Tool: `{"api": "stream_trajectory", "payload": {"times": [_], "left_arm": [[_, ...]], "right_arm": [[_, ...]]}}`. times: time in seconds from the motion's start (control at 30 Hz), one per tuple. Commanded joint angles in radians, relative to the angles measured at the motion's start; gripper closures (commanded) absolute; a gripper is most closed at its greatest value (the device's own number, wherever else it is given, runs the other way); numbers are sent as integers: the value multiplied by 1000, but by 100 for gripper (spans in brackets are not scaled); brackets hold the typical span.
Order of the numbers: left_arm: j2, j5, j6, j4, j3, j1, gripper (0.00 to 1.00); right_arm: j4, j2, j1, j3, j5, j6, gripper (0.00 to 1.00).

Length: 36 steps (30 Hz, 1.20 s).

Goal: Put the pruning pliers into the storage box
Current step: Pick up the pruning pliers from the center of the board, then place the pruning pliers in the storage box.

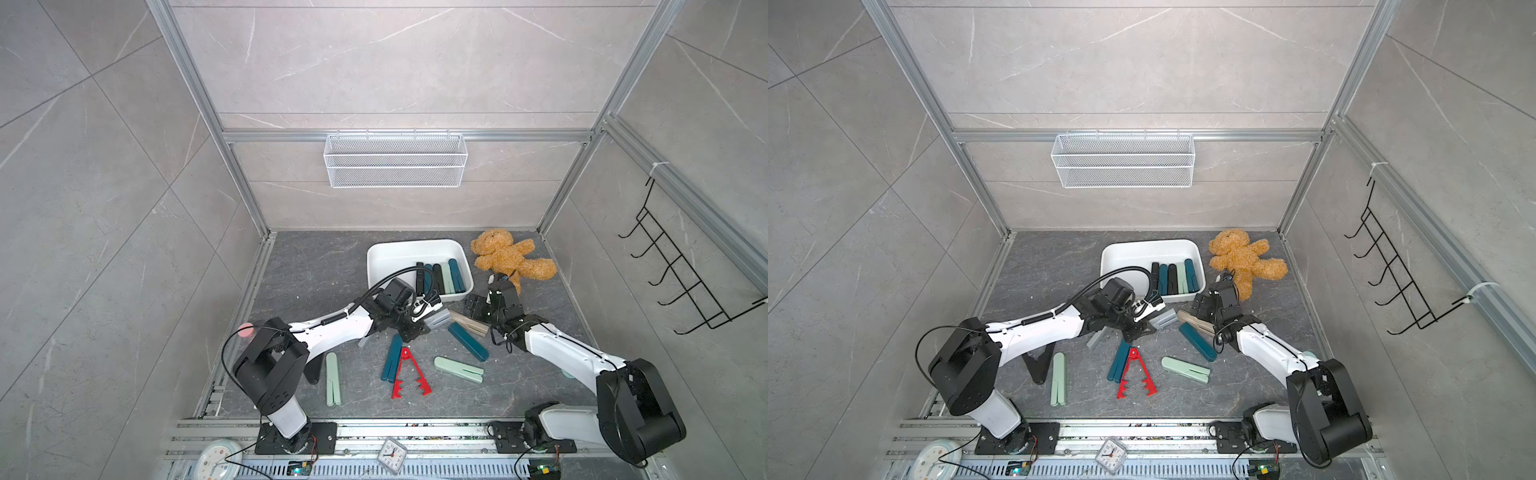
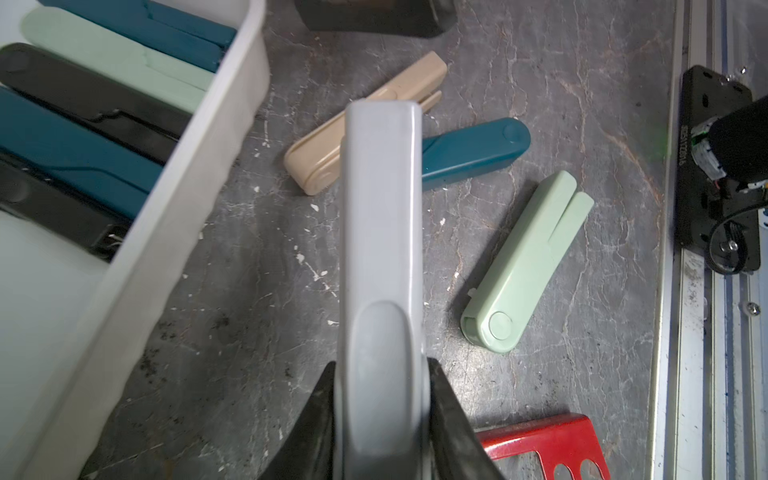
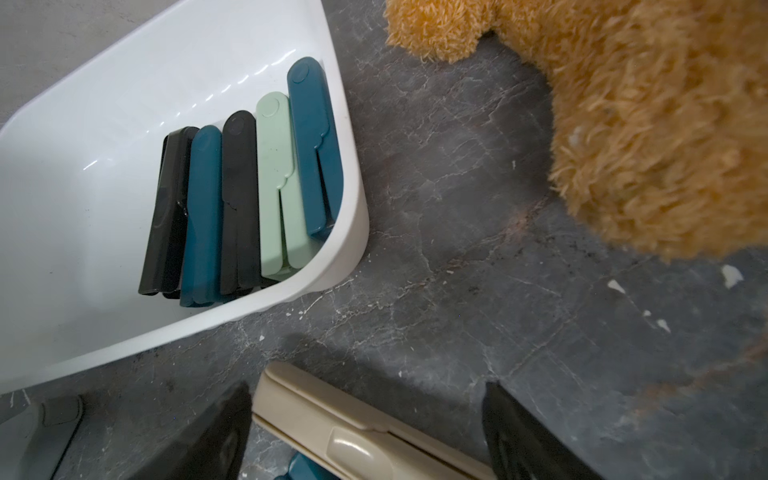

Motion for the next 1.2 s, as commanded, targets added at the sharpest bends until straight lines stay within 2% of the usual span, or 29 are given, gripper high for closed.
{"api": "stream_trajectory", "payload": {"times": [0.0, 0.33, 0.7, 1.17], "left_arm": [[-55, 25, -60, 70, -8, 27, 85], [-106, -18, -160, 150, -52, 84, 86], [-148, 5, -267, 264, -110, 147, 87], [-118, -17, -423, 310, -95, 241, 90]], "right_arm": [[20, 0, -5, 2, -36, -10, 13], [90, 31, -5, 9, -164, -28, 13], [138, 68, -5, 23, -261, -27, 13], [255, 135, -4, 39, -398, 24, 15]]}}
